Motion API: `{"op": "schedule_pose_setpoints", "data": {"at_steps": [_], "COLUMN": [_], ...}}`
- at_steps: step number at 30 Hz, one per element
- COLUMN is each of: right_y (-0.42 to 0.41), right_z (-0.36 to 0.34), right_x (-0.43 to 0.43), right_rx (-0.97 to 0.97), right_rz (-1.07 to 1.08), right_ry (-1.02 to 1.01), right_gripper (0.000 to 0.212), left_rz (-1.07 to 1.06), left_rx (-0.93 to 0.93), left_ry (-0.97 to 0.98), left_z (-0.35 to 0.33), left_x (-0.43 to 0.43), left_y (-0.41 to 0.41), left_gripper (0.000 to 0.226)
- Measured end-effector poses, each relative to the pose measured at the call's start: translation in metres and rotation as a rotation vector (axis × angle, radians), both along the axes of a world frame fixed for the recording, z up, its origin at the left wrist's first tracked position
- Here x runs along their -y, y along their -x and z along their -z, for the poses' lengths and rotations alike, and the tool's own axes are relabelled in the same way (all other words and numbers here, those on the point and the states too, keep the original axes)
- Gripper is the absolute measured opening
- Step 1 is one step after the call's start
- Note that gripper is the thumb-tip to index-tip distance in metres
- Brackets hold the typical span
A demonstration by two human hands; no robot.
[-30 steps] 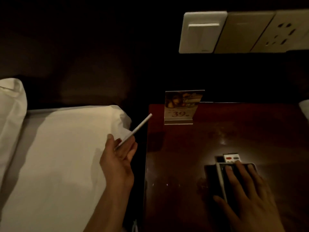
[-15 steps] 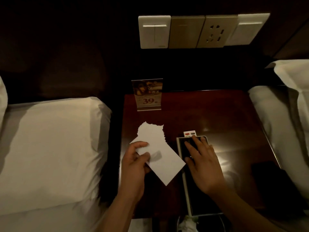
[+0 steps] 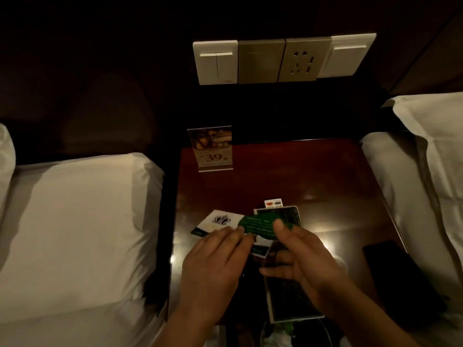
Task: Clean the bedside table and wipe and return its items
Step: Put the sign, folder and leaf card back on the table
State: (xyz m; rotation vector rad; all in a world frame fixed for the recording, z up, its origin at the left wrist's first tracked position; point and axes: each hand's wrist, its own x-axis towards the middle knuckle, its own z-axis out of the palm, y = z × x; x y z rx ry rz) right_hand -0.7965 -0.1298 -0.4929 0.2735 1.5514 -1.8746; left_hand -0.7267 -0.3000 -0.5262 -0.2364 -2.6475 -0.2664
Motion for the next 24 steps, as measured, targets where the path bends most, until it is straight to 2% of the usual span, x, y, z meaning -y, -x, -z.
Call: {"op": "schedule_pose_setpoints", "data": {"at_steps": [2, 5, 8, 9, 11, 13, 14, 15, 17, 19, 22, 24], "right_y": [-0.001, -0.002, -0.003, -0.001, 0.003, 0.006, 0.007, 0.008, 0.012, 0.022, 0.049, 0.074], "right_z": [0.009, 0.019, 0.026, 0.028, 0.033, 0.037, 0.039, 0.041, 0.042, 0.041, 0.035, 0.031], "right_x": [0.000, 0.005, 0.006, 0.006, 0.006, 0.009, 0.012, 0.015, 0.020, 0.022, 0.023, 0.021], "right_rx": [0.021, 0.014, -0.062, -0.097, -0.149, -0.185, -0.202, -0.214, -0.232, -0.253, -0.328, -0.400], "right_rz": [0.025, 0.024, -0.050, -0.087, -0.125, -0.130, -0.129, -0.131, -0.130, -0.079, -0.003, 0.021], "right_ry": [-0.009, -0.069, -0.181, -0.209, -0.219, -0.215, -0.228, -0.242, -0.250, -0.246, -0.234, -0.267], "right_gripper": [0.019, 0.022, 0.027, 0.029, 0.032, 0.034, 0.035, 0.036, 0.037, 0.035, 0.028, 0.027], "left_rz": [0.030, 0.069, -0.060, -0.195, -0.460, -0.589, -0.592, -0.577, -0.577, -0.575, -0.540, -0.496], "left_rx": [-0.003, 0.018, 0.165, 0.209, 0.342, 0.466, 0.495, 0.501, 0.479, 0.422, 0.343, 0.285], "left_ry": [-0.001, -0.119, -0.370, -0.506, -0.959, -1.420, -1.492, -1.434, -1.329, -1.336, -1.364, -1.380], "left_z": [0.013, 0.034, 0.045, 0.047, 0.050, 0.053, 0.055, 0.055, 0.056, 0.058, 0.053, 0.048], "left_x": [0.000, 0.003, 0.023, 0.032, 0.045, 0.051, 0.053, 0.054, 0.056, 0.055, 0.050, 0.046], "left_y": [-0.006, -0.016, -0.027, -0.028, -0.020, -0.009, -0.003, 0.002, 0.009, 0.021, 0.054, 0.083], "left_gripper": [0.026, 0.025, 0.052, 0.061, 0.065, 0.050, 0.037, 0.034, 0.040, 0.037, 0.020, 0.020]}}
